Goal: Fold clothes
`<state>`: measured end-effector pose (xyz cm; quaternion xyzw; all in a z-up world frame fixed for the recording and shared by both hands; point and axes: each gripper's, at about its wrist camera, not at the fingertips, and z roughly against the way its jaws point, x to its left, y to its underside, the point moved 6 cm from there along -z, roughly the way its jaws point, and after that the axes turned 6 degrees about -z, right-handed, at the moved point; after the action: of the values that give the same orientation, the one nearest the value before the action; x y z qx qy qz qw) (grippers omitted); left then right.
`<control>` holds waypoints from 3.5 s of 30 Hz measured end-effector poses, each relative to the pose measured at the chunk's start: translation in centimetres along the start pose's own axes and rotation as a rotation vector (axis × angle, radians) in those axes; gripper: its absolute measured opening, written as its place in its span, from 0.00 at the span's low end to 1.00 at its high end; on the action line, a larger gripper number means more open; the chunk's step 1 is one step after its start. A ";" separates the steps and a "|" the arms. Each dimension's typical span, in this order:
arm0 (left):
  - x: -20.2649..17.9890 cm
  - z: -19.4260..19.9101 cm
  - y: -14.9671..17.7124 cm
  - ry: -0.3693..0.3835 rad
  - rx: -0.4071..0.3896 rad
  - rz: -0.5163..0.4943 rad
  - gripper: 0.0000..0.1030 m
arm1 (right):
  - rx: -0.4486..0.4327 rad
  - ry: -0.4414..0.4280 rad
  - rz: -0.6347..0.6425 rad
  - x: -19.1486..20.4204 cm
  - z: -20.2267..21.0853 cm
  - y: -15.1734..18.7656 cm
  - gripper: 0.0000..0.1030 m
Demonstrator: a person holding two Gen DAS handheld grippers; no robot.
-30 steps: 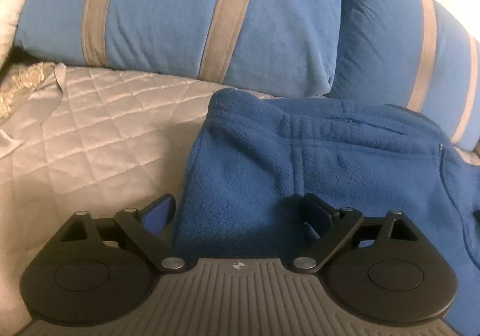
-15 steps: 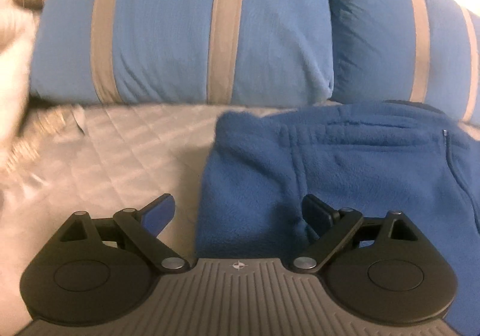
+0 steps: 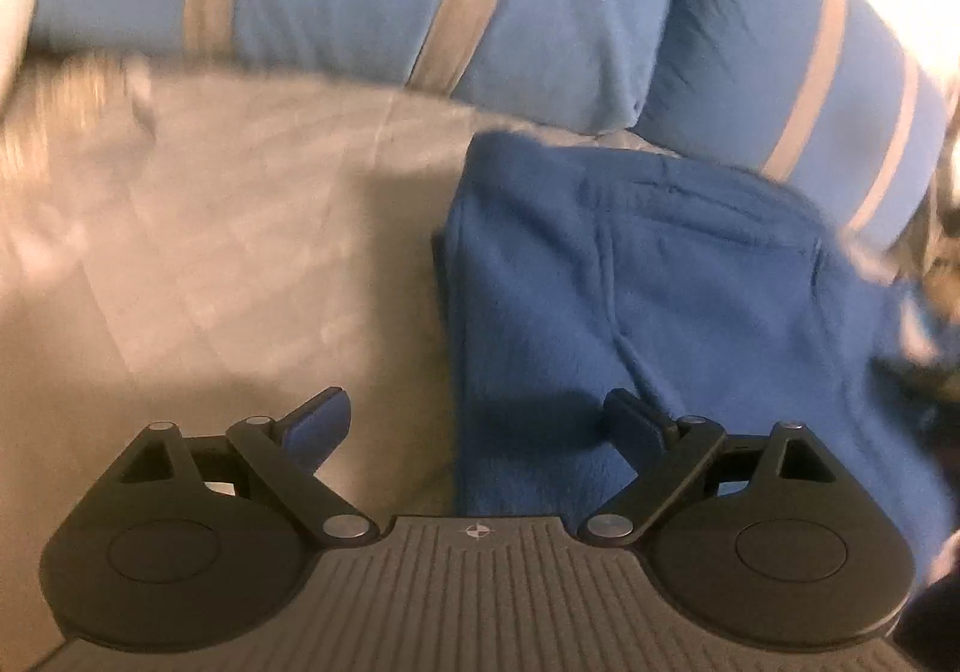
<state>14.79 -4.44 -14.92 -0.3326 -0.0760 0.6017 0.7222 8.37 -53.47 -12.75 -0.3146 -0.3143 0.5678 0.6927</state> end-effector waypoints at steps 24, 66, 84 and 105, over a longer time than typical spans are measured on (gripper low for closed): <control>2.7 -2.8 1.2 0.502 0.076 0.320 1.00 | 0.208 -0.156 -0.376 -9.5 2.8 -1.5 1.00; 0.2 -2.8 1.0 0.432 0.086 0.311 0.25 | 0.374 -0.380 -0.591 -5.3 0.5 -2.3 0.28; -4.5 15.5 -7.3 0.306 -0.246 0.075 0.21 | 0.045 -0.416 -0.313 0.9 12.6 -16.5 0.25; 8.5 24.1 -14.2 -0.536 -0.432 -0.105 0.74 | -0.077 -0.494 -0.168 22.1 10.0 -21.7 0.92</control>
<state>16.37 11.99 9.28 -0.3035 -0.4058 0.5996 0.6195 16.72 -34.35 12.18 -0.1656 -0.5202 0.5555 0.6273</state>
